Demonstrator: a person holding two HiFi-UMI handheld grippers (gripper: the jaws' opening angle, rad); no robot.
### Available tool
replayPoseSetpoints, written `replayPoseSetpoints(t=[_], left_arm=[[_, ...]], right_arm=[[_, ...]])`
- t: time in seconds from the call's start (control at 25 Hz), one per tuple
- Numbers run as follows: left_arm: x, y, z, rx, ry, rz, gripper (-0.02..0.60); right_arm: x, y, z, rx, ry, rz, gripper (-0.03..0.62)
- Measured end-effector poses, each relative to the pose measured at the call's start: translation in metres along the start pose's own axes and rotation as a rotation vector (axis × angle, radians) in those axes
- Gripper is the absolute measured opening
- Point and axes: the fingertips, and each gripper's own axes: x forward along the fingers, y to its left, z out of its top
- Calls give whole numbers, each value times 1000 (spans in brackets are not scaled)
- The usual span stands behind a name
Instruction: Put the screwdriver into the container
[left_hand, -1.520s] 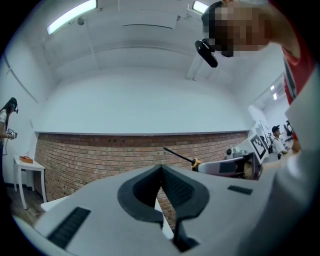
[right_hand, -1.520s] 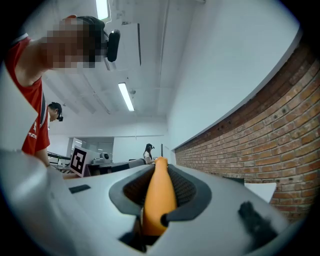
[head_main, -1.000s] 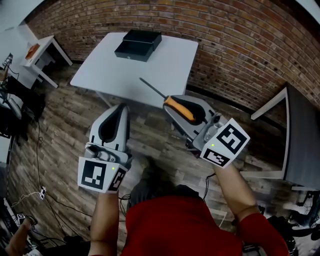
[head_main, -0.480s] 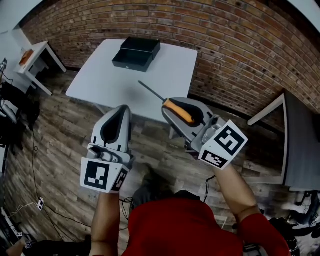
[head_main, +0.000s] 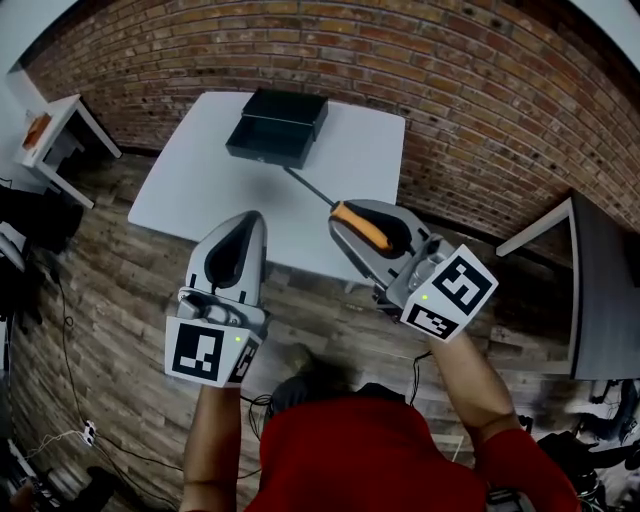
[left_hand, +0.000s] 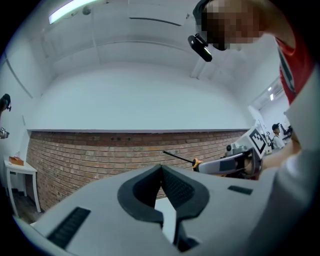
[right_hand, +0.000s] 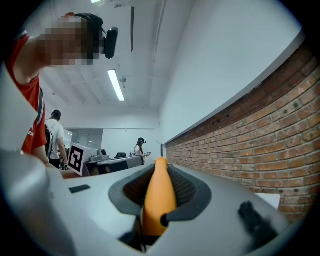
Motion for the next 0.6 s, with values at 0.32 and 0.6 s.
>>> replayPoseSetpoints(t=[0.32, 0.6], left_arm=[[26, 65, -10, -7, 5, -37, 14], [46, 114, -26, -4, 22, -75, 14]], right_arm=[[60, -25, -4, -10, 19, -50, 91], [106, -44, -14, 1, 36, -102, 91]])
